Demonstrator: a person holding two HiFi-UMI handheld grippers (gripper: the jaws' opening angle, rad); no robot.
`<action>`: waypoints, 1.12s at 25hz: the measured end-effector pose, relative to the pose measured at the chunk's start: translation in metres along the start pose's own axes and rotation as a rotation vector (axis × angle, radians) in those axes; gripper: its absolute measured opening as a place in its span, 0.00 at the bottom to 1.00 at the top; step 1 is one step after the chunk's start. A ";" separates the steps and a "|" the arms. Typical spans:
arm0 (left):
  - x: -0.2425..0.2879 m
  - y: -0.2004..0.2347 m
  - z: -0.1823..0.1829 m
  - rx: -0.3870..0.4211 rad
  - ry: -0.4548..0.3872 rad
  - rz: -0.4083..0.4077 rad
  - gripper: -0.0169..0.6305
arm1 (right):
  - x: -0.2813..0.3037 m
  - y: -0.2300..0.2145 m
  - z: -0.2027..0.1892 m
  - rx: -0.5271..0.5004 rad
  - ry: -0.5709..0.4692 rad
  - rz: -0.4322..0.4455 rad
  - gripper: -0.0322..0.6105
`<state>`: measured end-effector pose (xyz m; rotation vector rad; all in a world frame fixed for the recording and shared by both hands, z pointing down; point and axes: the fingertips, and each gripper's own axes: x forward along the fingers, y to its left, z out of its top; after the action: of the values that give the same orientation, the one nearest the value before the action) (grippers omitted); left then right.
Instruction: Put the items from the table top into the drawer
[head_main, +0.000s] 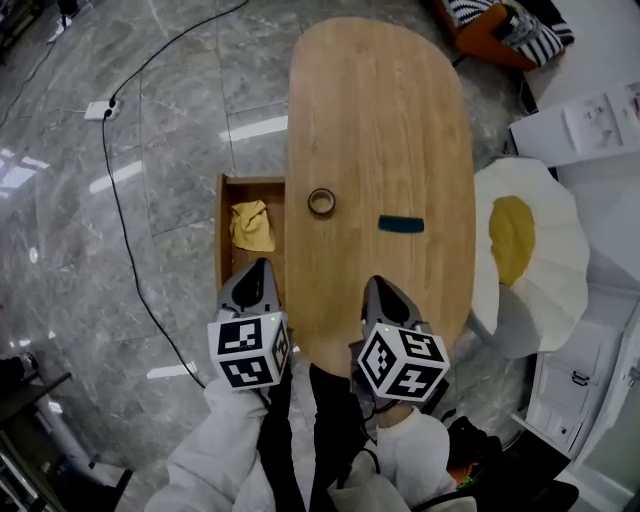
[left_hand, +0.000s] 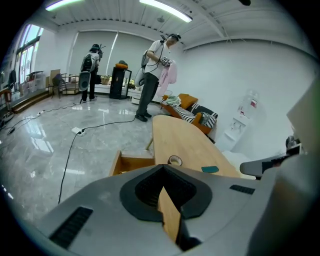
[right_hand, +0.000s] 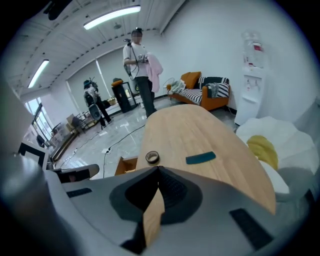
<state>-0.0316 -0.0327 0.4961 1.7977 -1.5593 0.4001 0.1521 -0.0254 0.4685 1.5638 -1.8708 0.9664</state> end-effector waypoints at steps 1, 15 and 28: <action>0.002 -0.004 0.003 0.012 0.001 -0.011 0.03 | -0.003 -0.004 0.000 0.023 -0.005 -0.012 0.15; 0.030 -0.055 -0.043 0.070 0.118 -0.040 0.03 | 0.010 -0.062 -0.032 0.143 0.044 -0.030 0.15; 0.061 -0.088 -0.042 0.020 0.106 0.015 0.03 | 0.038 -0.108 -0.002 0.038 0.096 0.009 0.15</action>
<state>0.0749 -0.0471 0.5374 1.7521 -1.5006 0.5118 0.2493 -0.0559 0.5203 1.5042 -1.8045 1.0680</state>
